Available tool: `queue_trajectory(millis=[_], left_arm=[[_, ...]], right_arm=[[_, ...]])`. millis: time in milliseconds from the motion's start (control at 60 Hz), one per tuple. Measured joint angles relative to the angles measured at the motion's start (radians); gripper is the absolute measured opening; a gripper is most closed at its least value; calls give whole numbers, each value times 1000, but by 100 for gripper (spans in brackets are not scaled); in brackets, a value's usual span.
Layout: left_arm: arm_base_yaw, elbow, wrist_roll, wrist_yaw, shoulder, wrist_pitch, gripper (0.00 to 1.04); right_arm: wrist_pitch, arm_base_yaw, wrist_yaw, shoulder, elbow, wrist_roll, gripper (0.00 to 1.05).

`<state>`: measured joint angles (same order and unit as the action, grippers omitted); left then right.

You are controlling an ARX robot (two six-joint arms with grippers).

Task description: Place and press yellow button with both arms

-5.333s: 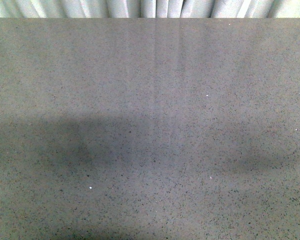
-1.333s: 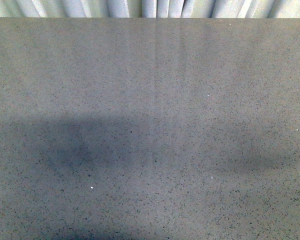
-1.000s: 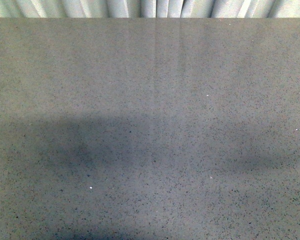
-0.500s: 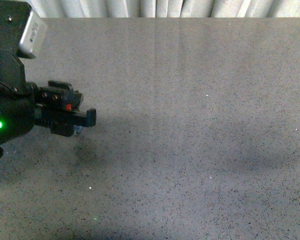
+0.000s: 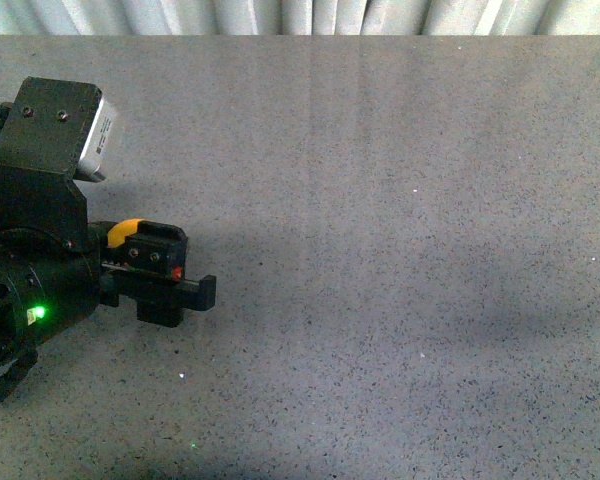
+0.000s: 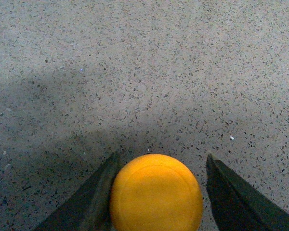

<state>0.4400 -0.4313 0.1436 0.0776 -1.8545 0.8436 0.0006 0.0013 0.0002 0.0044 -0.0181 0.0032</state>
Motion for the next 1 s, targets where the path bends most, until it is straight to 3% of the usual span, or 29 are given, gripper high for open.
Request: queue_trajectory(millis=[283, 533, 567, 583, 650, 767, 867, 1000], left_arm=[[-46, -2, -5, -38, 143, -106, 97], [-188, -27, -5, -192, 444, -292, 95], [-192, -9, -24, -127, 466, -229, 92], [-204, 19, -51, -45, 489, -125, 86], [-244, 83, -89, 48, 566, 9, 75], [-322, 165, -116, 46, 742, 6, 54], [-337, 215, -125, 23, 806, -6, 38], [-357, 273, -129, 1, 878, -37, 14]], right_arm=[[0, 0, 0, 0, 0, 0, 96], [0, 0, 0, 0, 0, 0, 96], [0, 0, 0, 0, 0, 0, 96], [0, 0, -1, 0, 0, 0, 96], [0, 0, 0, 0, 0, 0, 96], [-2, 0, 1, 2, -2, 2, 96], [-271, 1, -26, 243, -143, 85, 96], [-123, 35, -19, 611, -275, 74, 96]])
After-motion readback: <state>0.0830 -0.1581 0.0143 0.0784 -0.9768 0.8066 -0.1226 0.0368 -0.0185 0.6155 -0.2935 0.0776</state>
